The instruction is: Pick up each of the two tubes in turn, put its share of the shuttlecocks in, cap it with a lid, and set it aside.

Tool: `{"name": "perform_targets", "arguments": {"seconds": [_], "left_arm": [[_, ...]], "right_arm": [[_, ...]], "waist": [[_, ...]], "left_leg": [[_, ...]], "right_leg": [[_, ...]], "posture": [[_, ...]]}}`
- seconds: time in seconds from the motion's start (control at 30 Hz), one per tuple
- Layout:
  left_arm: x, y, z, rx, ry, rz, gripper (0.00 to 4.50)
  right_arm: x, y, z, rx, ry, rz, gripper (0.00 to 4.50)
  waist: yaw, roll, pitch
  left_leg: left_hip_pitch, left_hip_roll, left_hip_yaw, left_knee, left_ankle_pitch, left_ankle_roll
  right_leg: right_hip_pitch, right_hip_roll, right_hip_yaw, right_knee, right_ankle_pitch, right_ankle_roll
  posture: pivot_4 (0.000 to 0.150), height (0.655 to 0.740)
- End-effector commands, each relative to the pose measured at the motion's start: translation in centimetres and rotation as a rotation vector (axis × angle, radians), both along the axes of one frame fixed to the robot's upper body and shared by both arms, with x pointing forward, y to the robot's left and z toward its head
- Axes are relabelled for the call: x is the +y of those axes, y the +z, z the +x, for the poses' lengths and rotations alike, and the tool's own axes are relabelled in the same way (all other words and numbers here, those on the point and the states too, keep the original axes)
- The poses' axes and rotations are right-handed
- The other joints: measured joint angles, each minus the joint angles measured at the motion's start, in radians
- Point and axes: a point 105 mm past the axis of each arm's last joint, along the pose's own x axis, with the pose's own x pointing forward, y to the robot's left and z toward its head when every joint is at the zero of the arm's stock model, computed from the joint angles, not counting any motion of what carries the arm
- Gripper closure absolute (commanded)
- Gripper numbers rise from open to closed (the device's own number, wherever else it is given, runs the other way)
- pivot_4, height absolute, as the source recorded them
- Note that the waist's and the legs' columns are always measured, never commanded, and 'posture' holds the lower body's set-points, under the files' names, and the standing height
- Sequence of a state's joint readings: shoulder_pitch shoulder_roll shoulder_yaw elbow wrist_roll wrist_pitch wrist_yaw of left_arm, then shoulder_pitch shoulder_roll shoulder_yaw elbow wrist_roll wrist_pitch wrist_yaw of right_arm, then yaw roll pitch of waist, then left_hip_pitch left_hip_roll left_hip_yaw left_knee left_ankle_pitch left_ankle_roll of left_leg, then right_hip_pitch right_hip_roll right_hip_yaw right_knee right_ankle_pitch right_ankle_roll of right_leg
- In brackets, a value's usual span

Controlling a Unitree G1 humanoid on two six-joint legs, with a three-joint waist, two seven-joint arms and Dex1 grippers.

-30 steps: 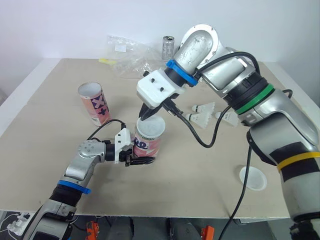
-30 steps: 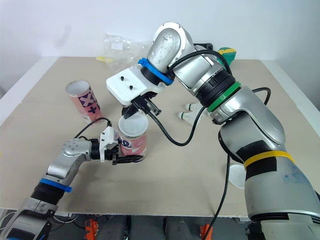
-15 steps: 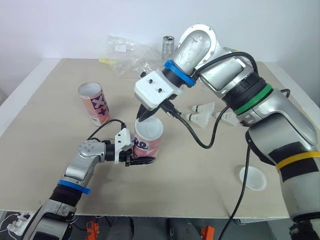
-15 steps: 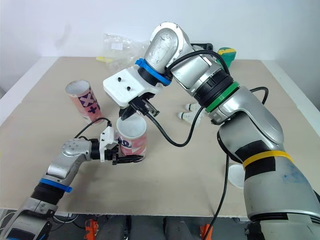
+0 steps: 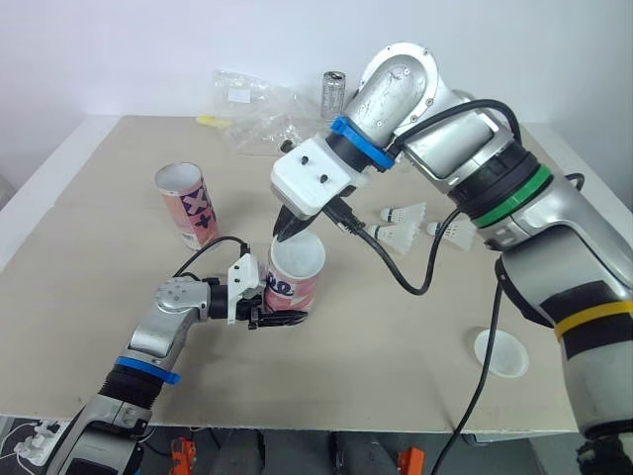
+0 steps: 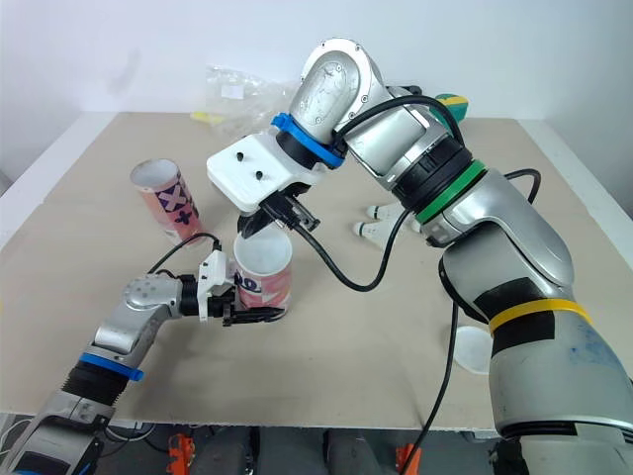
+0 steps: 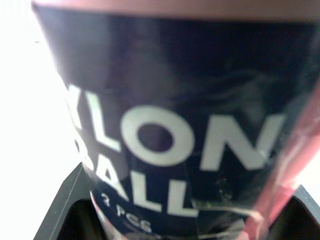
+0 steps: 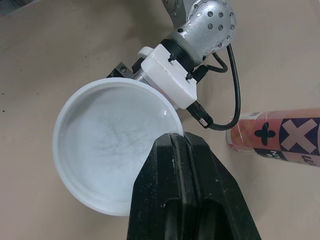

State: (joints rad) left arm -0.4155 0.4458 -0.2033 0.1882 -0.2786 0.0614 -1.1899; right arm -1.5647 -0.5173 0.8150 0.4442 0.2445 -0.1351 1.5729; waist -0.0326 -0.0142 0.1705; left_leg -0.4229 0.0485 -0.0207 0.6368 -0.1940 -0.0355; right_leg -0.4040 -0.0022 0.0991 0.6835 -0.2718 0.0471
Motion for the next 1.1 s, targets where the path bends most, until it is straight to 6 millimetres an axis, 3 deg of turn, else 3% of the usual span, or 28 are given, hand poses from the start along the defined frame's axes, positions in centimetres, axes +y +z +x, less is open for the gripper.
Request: {"name": "perform_targets", "arguments": {"seconds": [0.03, 0.1, 0.13, 0.23, 0.37, 0.57, 0.67, 0.8, 0.83, 0.97, 1.1], "left_arm": [[0.9, -4.6, -1.0, 0.180, 0.030, 0.099, 1.68], [0.9, -4.6, -1.0, 0.180, 0.031, 0.098, 1.68], [0.9, -4.6, -1.1, 0.180, 0.032, 0.097, 1.68], [0.8, -4.7, -1.1, 0.181, 0.035, 0.091, 1.68], [0.7, -4.8, -1.2, 0.184, 0.037, 0.088, 1.68], [0.7, -4.9, -1.3, 0.187, 0.036, 0.089, 1.68], [0.7, -4.9, -1.3, 0.185, 0.035, 0.090, 1.68], [0.7, -4.9, -1.3, 0.183, 0.034, 0.091, 1.68], [0.7, -4.9, -1.4, 0.183, 0.034, 0.091, 1.68], [0.8, -5.0, -1.4, 0.186, 0.035, 0.093, 1.68], [0.9, -5.0, -1.6, 0.186, 0.033, 0.098, 1.68]], "right_arm": [[-0.3, -1.8, 0.2, -0.027, 0.043, -0.062, 4.42], [0.1, -2.7, 0.6, -0.052, 0.044, -0.064, 4.42], [0.3, -3.0, 0.8, -0.063, 0.034, -0.061, 4.14], [0.7, -3.6, 1.3, -0.064, 0.012, -0.058, 3.19], [1.8, -2.4, 1.2, 0.009, -0.045, 0.026, 1.41], [1.6, 2.6, 0.3, 0.164, -0.092, 0.183, 1.41], [0.2, 4.2, 0.5, 0.186, -0.132, 0.240, 2.23], [-1.9, 3.2, 0.4, 0.185, -0.131, 0.214, 4.16], [-2.3, 2.6, 0.3, 0.188, -0.135, 0.198, 4.46], [-3.6, -0.2, -0.4, 0.218, -0.153, 0.100, 4.46], [-2.6, -1.9, -0.9, 0.248, -0.140, 0.077, 4.46]], "waist": [[0.000, 0.000, -0.001], [0.000, 0.000, -0.003], [0.000, 0.000, -0.006], [-0.002, 0.000, -0.007], [-0.012, 0.000, -0.008], [-0.011, 0.001, -0.009], [-0.009, 0.000, -0.008], [-0.010, 0.000, -0.009], [-0.011, 0.000, -0.009], [-0.012, 0.000, -0.008], [-0.013, 0.001, -0.008]], "left_leg": [[0.000, 0.000, 0.000, 0.000, 0.000, 0.000], [0.000, 0.000, 0.000, 0.000, 0.000, 0.000], [0.000, 0.000, 0.000, 0.000, 0.000, 0.000], [0.005, 0.000, 0.000, -0.001, 0.000, 0.000], [0.019, 0.001, 0.001, -0.003, 0.000, 0.000], [0.016, 0.000, 0.000, -0.004, 0.000, 0.000], [0.014, -0.001, -0.001, -0.004, 0.000, -0.001], [0.014, -0.002, -0.001, -0.004, -0.002, -0.002], [0.014, -0.002, 0.000, -0.004, -0.002, -0.002], [0.015, -0.002, 0.000, -0.005, -0.002, -0.002], [0.015, -0.002, 0.000, -0.005, -0.002, -0.002]], "right_leg": [[0.000, 0.000, 0.000, 0.000, 0.000, 0.000], [0.000, 0.000, 0.000, 0.000, 0.000, 0.000], [0.001, 0.000, 0.000, 0.000, 0.000, 0.000], [0.003, 0.000, 0.000, 0.000, -0.001, 0.001], [0.015, 0.000, 0.000, 0.000, -0.006, -0.003], [0.014, 0.000, 0.000, 0.000, -0.006, -0.002], [0.014, -0.001, 0.000, 0.000, -0.006, -0.002], [0.014, -0.002, 0.001, -0.001, -0.010, 0.004], [0.014, -0.002, 0.001, -0.001, -0.010, 0.004], [0.014, -0.001, 0.002, -0.001, -0.010, 0.003], [0.014, -0.001, 0.003, -0.001, -0.011, 0.003]], "posture": [[0.150, 0.7236], [0.150, 0.7236], [0.150, 0.7236], [0.150, 0.7236], [0.150, 0.7236], [0.150, 0.7236], [0.150, 0.7236], [0.150, 0.7236], [0.150, 0.7236], [0.150, 0.7236], [0.150, 0.7236]]}}
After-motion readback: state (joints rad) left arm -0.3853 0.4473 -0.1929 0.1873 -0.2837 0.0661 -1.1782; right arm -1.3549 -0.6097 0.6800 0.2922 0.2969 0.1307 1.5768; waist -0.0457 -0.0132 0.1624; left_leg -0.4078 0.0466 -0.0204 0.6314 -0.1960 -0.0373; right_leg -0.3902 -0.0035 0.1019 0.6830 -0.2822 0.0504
